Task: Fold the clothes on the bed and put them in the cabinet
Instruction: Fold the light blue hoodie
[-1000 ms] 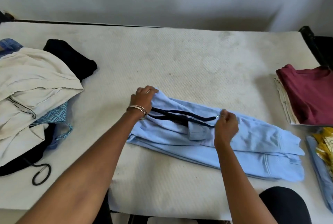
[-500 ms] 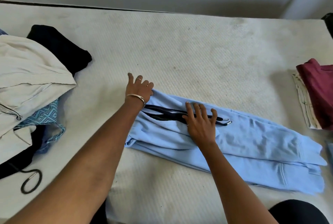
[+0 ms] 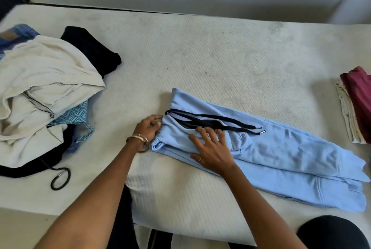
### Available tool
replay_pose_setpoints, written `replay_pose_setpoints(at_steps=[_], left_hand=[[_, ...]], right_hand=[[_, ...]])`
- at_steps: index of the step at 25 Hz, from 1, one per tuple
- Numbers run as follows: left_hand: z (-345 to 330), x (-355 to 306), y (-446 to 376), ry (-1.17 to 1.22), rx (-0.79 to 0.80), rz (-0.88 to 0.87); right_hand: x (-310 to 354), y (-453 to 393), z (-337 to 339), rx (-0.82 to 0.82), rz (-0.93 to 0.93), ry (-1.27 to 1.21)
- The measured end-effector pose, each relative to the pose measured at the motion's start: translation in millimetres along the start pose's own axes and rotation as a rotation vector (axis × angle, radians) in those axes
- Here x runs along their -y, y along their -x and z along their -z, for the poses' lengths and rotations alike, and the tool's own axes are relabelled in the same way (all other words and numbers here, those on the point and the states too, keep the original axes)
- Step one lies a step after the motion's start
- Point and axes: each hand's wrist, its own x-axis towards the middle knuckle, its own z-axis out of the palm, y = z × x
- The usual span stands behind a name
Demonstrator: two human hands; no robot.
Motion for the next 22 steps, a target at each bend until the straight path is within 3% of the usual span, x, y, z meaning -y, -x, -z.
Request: replay_pose_setpoints(at_steps=[4, 8, 11, 13, 15, 17, 19, 22], left_hand=[[1.3, 10.5, 37.8, 0.250, 0.194, -0.016], [-13.7, -0.5, 43.5, -0.133, 0.113, -0.173], [-23.0, -13.6, 38.4, -0.334, 0.054, 0.009], [-24.5, -25.1, 31.6, -0.394, 0.047, 0.117], [-24.0, -36.9, 20.2, -0.082, -0.016, 0.124], [-22.9, -47.0, 11.1, 0.268, -0.047, 0.182], [-23.9, -49.2, -0.4, 0.285, 0.024, 0.203], [-29.6, -50.5, -4.3, 0.218, 0.158, 0.211]], right_hand=[[-17.6, 19.3, 4.1, 0.029, -0.079, 0.098], [-31.2, 45.3, 16.1, 0.016, -0.035, 0.154], [-34.3, 53.6, 28.4, 0.101, -0.064, 0.107], [-32.7, 47.5, 42.4, 0.108, -0.232, -0.037], [-34.4, 32.5, 60.0, 0.003, -0.488, -0.298], [-39.6, 15.6, 72.0, -0.269, -0.636, -0.469], [-43.0, -1.9, 69.5, -0.416, -0.730, -0.576], [-25.9, -8.7, 46.0, -0.332, -0.846, -0.812]])
